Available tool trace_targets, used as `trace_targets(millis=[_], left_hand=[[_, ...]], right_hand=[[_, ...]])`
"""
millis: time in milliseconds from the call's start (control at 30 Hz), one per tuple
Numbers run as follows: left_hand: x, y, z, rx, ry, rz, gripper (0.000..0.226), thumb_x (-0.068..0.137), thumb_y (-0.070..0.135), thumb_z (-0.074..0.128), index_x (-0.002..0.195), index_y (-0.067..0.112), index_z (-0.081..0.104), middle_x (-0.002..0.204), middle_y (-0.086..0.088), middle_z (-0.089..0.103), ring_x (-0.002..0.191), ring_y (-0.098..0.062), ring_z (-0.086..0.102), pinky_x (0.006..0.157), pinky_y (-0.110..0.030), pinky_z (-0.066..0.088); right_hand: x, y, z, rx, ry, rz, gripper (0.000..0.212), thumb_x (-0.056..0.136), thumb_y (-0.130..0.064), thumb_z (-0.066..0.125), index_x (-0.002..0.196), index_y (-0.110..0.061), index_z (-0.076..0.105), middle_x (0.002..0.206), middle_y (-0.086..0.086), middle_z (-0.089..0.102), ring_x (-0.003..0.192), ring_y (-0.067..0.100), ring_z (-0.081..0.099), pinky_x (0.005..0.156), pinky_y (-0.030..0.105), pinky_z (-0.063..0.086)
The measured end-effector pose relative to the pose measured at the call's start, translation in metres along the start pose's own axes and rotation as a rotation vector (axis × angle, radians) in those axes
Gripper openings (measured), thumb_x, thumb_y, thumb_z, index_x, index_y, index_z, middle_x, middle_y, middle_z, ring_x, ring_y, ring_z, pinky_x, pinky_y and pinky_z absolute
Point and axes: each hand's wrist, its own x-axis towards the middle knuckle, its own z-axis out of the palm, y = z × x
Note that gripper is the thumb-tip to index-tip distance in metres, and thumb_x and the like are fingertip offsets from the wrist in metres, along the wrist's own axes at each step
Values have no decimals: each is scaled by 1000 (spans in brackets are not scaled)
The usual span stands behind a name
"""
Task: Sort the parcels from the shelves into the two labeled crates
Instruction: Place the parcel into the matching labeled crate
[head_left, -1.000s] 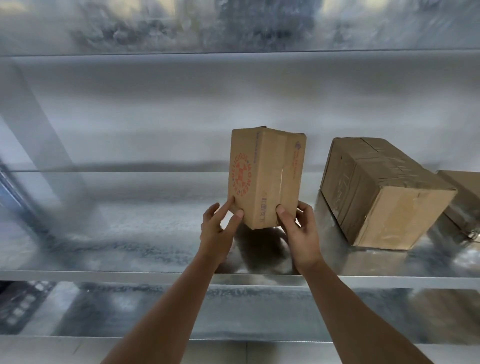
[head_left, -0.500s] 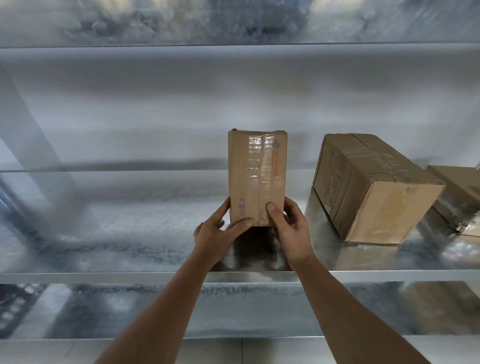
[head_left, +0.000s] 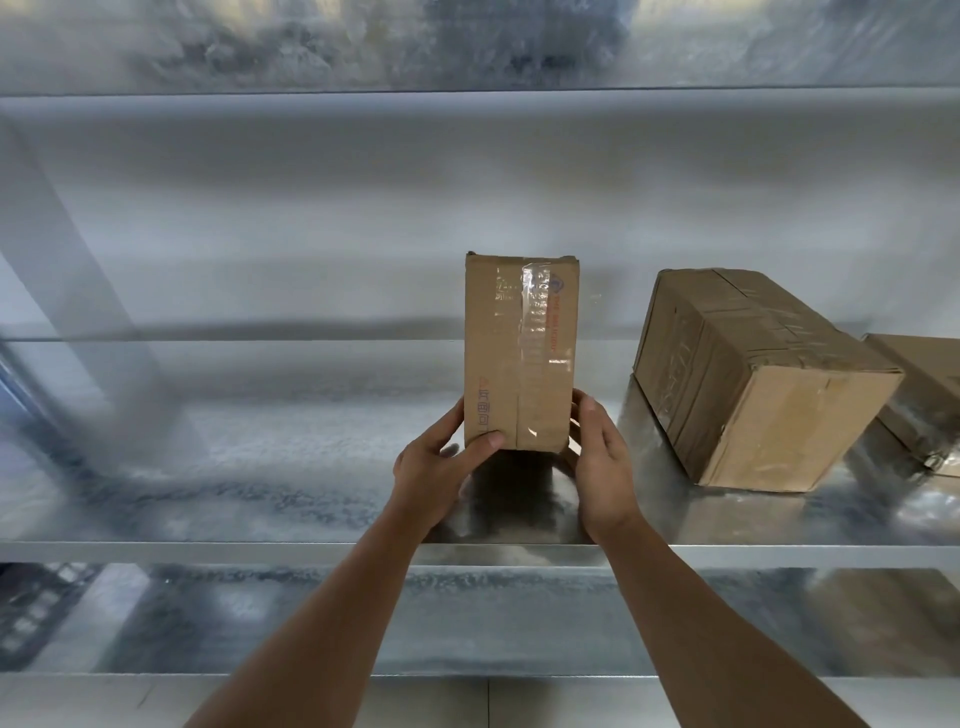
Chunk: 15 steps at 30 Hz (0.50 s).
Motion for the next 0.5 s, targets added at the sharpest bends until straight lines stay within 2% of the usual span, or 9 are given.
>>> trace_targets(millis=[67, 133, 200, 233, 267, 300, 367, 433, 500], left_hand=[[-2, 4, -2, -37, 19, 12, 59, 77, 70, 65, 132, 50, 59, 127, 29, 64, 128, -9, 56, 114, -49, 40], [-5, 7, -4, -149, 33, 15, 35, 93, 46, 65, 128, 41, 65, 122, 24, 68, 120, -3, 60, 112, -45, 44], [-8, 10, -6, -245, 33, 12, 27, 99, 31, 59, 124, 36, 67, 120, 22, 70, 114, 2, 62, 110, -38, 47], [-8, 11, -6, -259, 35, 14, 26, 100, 30, 57, 124, 36, 66, 119, 22, 70, 113, 3, 62, 109, -37, 47], [-7, 10, -6, -267, 48, 14, 27, 100, 30, 57, 125, 38, 65, 120, 23, 69, 114, 4, 62, 109, -35, 47], [-6, 8, -6, -280, 69, 15, 30, 100, 31, 57, 128, 40, 62, 120, 24, 68, 115, 3, 61, 108, -34, 47], [-4, 4, -5, -337, 146, -6, 43, 97, 34, 62, 138, 41, 53, 130, 20, 64, 123, -3, 58, 108, -38, 46], [-3, -1, -4, -349, 236, -18, 48, 94, 34, 67, 139, 43, 51, 138, 13, 57, 128, -10, 55, 105, -41, 48], [-2, -6, -2, -305, 284, 4, 36, 95, 28, 68, 127, 42, 62, 132, 9, 61, 122, -16, 59, 95, -44, 55]], right_hand=[[0, -1, -1, -20, 7, -7, 31, 101, -48, 45, 130, -42, 53, 137, -5, 59, 130, 18, 55, 109, 49, 47], [0, -2, -2, -28, -19, 34, 64, 88, -59, 53, 147, -48, 31, 155, -4, 41, 143, 21, 40, 117, 48, 36], [-1, -2, -2, 17, -65, 73, 99, 76, -69, 60, 157, -42, 10, 160, -6, 33, 147, 20, 34, 120, 45, 29], [-1, -1, -2, 23, -86, 66, 109, 69, -76, 64, 157, -38, 13, 157, -9, 39, 144, 18, 39, 119, 44, 32], [0, -1, -2, 7, -90, 47, 112, 62, -82, 68, 154, -35, 25, 149, -11, 49, 138, 15, 47, 116, 43, 38], [1, -1, -2, -11, -75, 29, 109, 56, -84, 72, 147, -33, 37, 138, -13, 57, 130, 14, 55, 112, 41, 44], [2, 1, -3, -10, -20, 8, 93, 61, -73, 78, 137, -29, 47, 126, -9, 64, 120, 13, 62, 106, 41, 50], [2, 4, -4, 4, 19, -21, 73, 73, -55, 76, 134, -26, 47, 124, -6, 65, 117, 14, 64, 101, 37, 54], [1, 4, -4, -23, 39, -61, 60, 82, -44, 73, 132, -28, 43, 123, -7, 64, 114, 12, 64, 95, 30, 56]])
